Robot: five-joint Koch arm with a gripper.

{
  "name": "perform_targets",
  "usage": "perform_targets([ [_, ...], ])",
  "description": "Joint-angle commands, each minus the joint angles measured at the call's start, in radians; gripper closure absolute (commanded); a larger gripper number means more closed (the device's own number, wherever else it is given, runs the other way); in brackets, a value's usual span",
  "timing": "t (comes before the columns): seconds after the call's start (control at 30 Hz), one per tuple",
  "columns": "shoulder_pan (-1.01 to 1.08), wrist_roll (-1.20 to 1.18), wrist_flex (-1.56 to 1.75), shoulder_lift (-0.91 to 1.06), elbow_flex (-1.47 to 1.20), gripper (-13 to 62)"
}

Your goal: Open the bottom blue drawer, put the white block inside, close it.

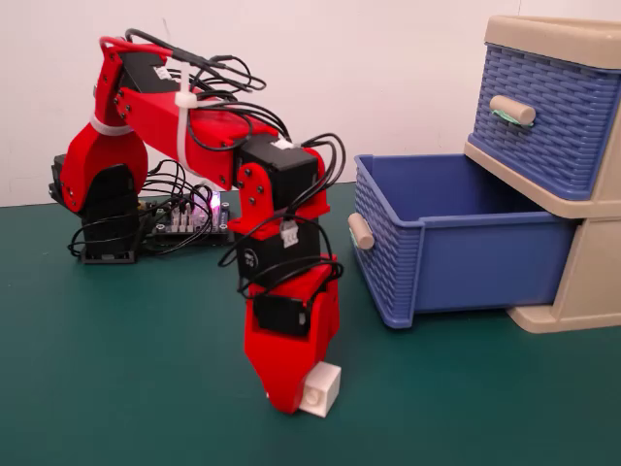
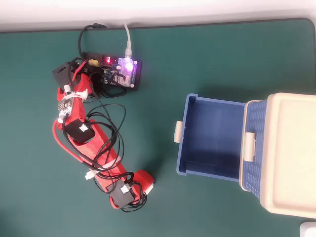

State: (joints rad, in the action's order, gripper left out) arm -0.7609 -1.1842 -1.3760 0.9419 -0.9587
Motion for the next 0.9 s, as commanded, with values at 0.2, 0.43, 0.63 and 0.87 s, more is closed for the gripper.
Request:
perform_targets([
  [0.2, 0.032, -0.201, -0.11, 0.287, 0.02, 57.6],
  [0.43, -0.181, -0.966, -0.184, 0.595, 0.17, 57.6],
  [0.63, -0.512, -1.443, -0.181, 0.54, 0.397, 57.5],
  [0.87, -0.64, -1.577, -0.184, 0.44, 0.443, 57.2],
])
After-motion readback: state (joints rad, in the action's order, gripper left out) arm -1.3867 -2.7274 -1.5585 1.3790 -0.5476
